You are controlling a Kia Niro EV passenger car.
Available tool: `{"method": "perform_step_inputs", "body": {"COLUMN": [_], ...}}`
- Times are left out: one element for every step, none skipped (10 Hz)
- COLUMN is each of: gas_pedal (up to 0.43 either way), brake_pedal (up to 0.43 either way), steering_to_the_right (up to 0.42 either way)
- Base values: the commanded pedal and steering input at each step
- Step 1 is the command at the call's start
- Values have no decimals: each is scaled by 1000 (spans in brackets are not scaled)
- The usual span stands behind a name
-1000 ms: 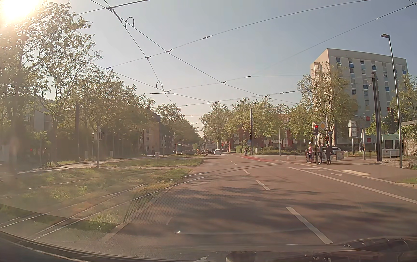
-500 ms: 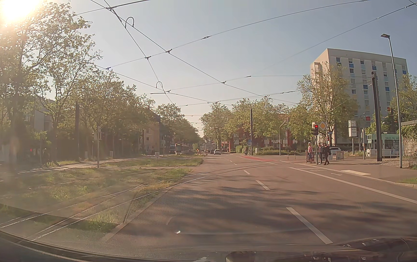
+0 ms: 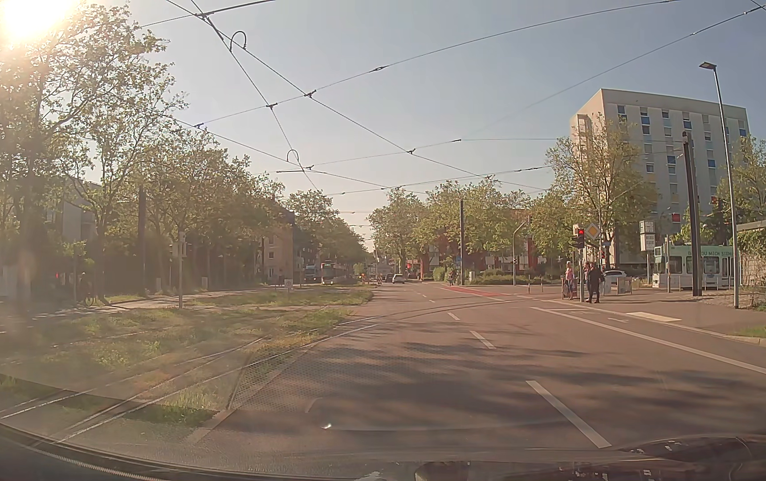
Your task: Follow the waypoints while adhering to traffic rules and regulations
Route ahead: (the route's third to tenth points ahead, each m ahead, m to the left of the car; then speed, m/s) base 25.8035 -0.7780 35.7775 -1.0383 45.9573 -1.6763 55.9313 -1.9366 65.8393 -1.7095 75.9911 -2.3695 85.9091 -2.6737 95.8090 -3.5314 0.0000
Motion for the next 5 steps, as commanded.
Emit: {"method": "perform_step_inputs", "body": {"gas_pedal": [0,0,0,0,0], "brake_pedal": [244,244,238,238,232], "steering_to_the_right": [-30,-29,-29,-29,-29]}}
